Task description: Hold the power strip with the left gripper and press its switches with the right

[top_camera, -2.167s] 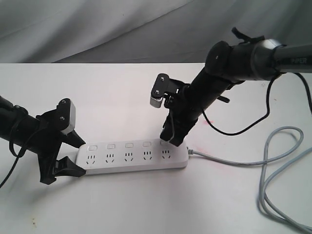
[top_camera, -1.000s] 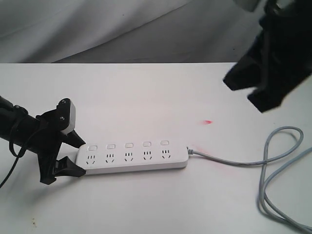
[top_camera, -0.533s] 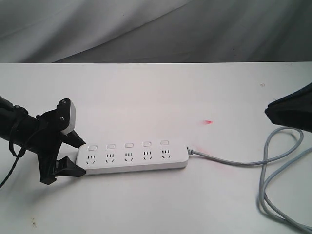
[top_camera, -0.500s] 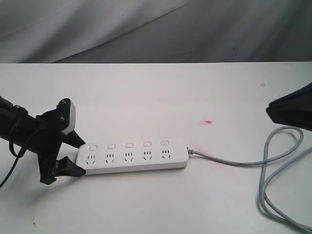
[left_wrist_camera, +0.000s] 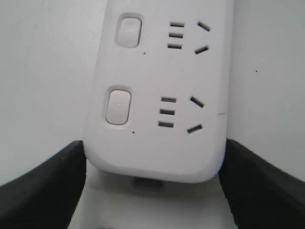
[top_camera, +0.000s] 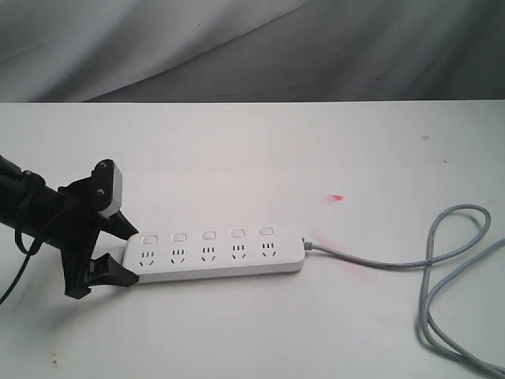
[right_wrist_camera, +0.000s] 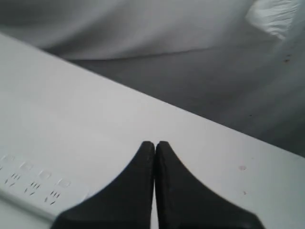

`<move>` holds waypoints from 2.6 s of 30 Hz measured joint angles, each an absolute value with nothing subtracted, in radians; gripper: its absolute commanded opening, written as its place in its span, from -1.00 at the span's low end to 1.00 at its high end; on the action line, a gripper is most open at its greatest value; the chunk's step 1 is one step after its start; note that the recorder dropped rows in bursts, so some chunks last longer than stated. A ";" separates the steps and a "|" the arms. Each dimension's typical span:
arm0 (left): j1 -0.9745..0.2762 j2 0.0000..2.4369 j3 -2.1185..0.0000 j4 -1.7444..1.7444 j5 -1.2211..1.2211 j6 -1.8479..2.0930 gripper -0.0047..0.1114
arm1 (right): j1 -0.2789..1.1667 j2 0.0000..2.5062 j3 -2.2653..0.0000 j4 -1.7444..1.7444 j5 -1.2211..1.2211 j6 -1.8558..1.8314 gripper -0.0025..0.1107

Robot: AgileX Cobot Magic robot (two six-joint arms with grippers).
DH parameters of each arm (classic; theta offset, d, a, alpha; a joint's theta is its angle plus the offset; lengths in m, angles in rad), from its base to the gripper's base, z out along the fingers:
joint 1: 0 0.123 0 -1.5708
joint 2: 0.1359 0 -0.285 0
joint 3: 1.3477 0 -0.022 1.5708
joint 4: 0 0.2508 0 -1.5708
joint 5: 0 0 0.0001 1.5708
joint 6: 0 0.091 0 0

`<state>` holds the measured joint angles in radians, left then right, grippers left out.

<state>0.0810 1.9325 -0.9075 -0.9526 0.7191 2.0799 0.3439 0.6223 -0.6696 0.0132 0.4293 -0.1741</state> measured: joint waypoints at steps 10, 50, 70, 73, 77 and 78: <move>0.081 1.932 -0.908 -0.953 0.719 2.080 0.13 | 0.119 0.323 -0.380 0.183 0.265 -0.172 -0.96; 0.081 1.932 -0.908 -0.953 0.719 2.080 0.13 | 0.050 0.006 -0.004 0.198 0.260 -0.209 -0.96; 0.081 1.932 -0.908 -0.953 0.719 2.080 0.13 | 0.050 0.006 -0.004 0.198 0.260 -0.209 -0.96; 0.081 1.932 -0.908 -0.953 0.719 2.080 0.13 | 0.050 0.006 -0.004 0.198 0.260 -0.209 -0.96; 0.081 1.932 -0.908 -0.953 0.719 2.080 0.13 | 0.050 0.006 -0.004 0.198 0.260 -0.209 -0.96; 0.081 1.932 -0.908 -0.953 0.719 2.080 0.13 | 0.050 0.006 -0.004 0.198 0.260 -0.209 -0.96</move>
<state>0.0810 1.9325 -0.9075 -0.9526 0.7191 2.0799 0.0500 0.0058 -0.0038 0.1983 0.2600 -0.2087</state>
